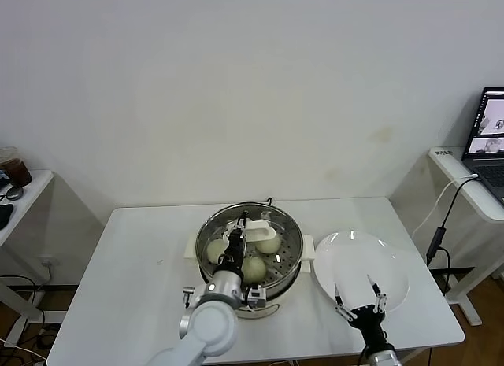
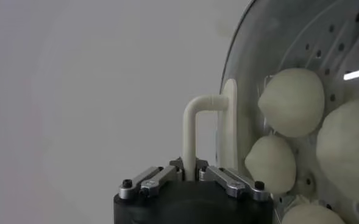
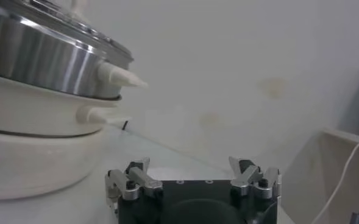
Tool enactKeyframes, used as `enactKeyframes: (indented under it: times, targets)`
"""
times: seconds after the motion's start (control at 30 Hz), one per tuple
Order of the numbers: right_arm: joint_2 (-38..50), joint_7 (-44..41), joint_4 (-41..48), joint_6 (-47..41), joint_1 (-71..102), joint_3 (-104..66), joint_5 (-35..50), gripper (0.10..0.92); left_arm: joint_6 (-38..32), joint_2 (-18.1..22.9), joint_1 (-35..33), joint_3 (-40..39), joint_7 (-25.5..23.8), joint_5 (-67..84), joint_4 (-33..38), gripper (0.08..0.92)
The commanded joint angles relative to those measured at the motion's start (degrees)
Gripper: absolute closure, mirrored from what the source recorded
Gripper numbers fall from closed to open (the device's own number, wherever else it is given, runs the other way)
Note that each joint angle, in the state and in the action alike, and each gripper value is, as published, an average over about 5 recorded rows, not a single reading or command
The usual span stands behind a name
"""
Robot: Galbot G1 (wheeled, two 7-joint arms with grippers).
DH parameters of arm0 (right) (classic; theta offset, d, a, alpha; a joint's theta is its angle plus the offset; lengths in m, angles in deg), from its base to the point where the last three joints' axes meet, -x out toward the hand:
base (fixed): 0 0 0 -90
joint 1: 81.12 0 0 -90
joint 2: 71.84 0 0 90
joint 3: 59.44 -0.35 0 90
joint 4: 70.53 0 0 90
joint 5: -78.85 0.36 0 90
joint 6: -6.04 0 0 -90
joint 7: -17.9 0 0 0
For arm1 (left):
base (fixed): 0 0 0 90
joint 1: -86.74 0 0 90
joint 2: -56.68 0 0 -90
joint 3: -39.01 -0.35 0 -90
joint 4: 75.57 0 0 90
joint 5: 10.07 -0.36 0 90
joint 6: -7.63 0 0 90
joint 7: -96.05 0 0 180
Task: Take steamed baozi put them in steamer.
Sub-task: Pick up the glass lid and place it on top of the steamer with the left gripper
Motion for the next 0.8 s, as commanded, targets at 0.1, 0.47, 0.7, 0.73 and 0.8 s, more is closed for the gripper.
enactKeyframes:
  times: [0.1,0.47,0.7,0.73,0.8]
  targets:
    - [0.0,-0.1,0.1,0.2,0.0,0.1,-0.2,0.203,0.1,0.5,0.3,0.0,0.6,0.1,-1.0,0.831]
    - [0.2,-0.4,-0.2,0.0,0.1,0.4,0.3,0.203,-1.0,0.0,-2.5,2.0,3.7,5.6,1.3,0.822]
    - [0.1,-0.6,-0.2,-0.1,0.2,1.0,0.3,0.203,-6.3,0.3,-7.7,5.2,9.1,13.4,6.5,0.653]
    - [0.1,-0.6,-0.3,-0.1,0.3,1.0,0.3,0.203,-7.1,0.1,-8.8,5.7,9.6,15.8,7.7,0.618]
    - [0.2,-0.7,-0.3,-0.2,0.3,1.1,0.4,0.203,-9.7,-0.4,-11.3,6.9,11.4,21.9,10.4,0.566]
